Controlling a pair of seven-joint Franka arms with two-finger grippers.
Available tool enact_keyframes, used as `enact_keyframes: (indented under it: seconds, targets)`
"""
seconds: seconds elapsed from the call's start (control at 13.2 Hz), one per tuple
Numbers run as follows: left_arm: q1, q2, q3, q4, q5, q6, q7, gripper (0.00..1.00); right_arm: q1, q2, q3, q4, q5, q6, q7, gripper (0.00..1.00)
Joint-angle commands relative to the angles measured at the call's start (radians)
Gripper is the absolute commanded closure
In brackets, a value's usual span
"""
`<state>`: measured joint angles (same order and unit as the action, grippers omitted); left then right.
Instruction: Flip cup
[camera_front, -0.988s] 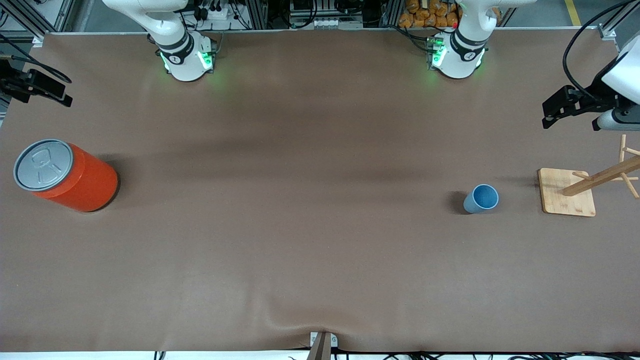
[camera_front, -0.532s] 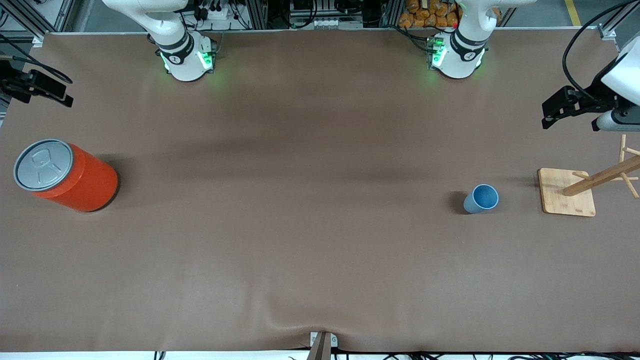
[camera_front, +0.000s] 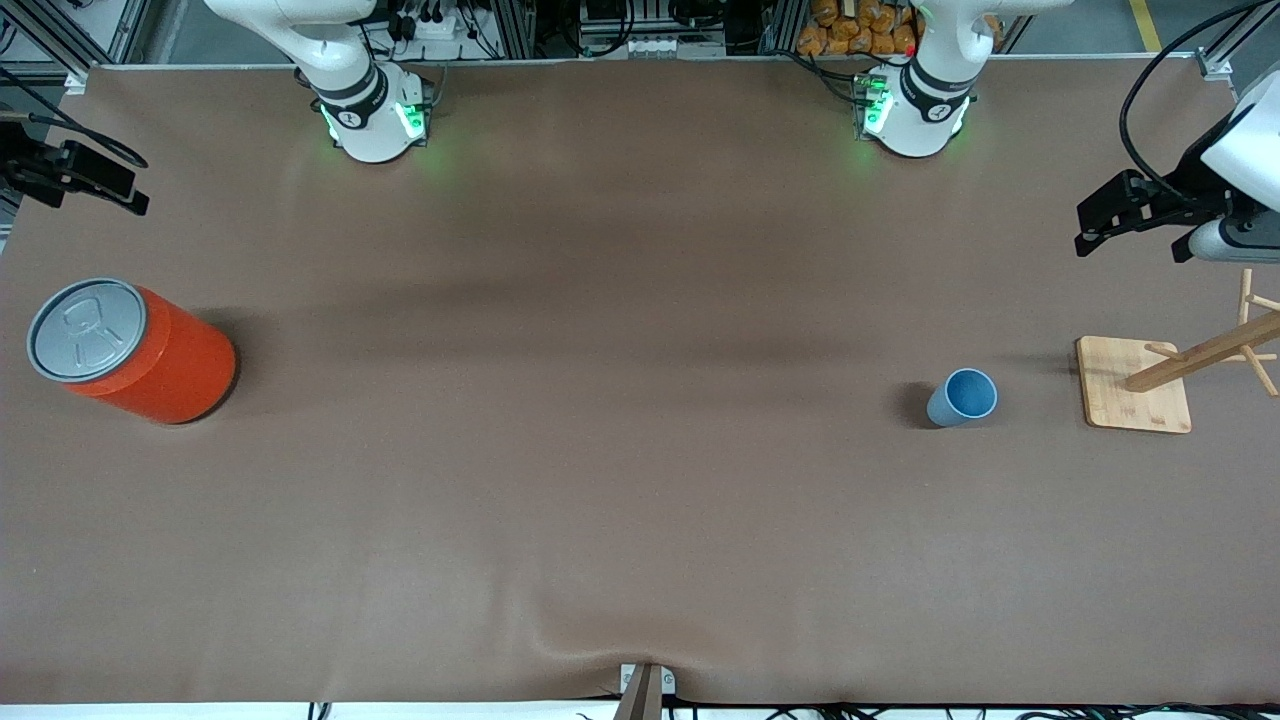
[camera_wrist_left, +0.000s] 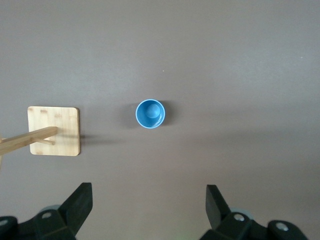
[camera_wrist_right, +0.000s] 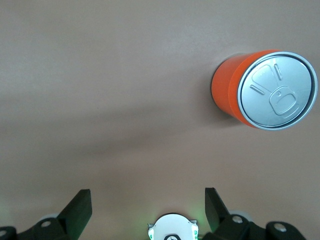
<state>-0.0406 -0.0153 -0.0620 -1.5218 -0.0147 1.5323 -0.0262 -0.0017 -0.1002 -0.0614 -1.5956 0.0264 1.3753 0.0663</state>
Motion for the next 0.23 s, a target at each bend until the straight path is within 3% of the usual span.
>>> enact_keyframes:
  seconds: [0.0, 0.15]
  targets:
    - [0.005, 0.008, 0.007, 0.015, -0.021, -0.015, 0.009, 0.0, 0.002, -0.009, -0.001, -0.01, 0.015, 0.005, 0.013, 0.0]
    - [0.004, 0.008, 0.02, 0.015, -0.022, -0.015, 0.012, 0.0, 0.006, -0.009, -0.001, -0.01, 0.015, 0.007, 0.013, 0.0]
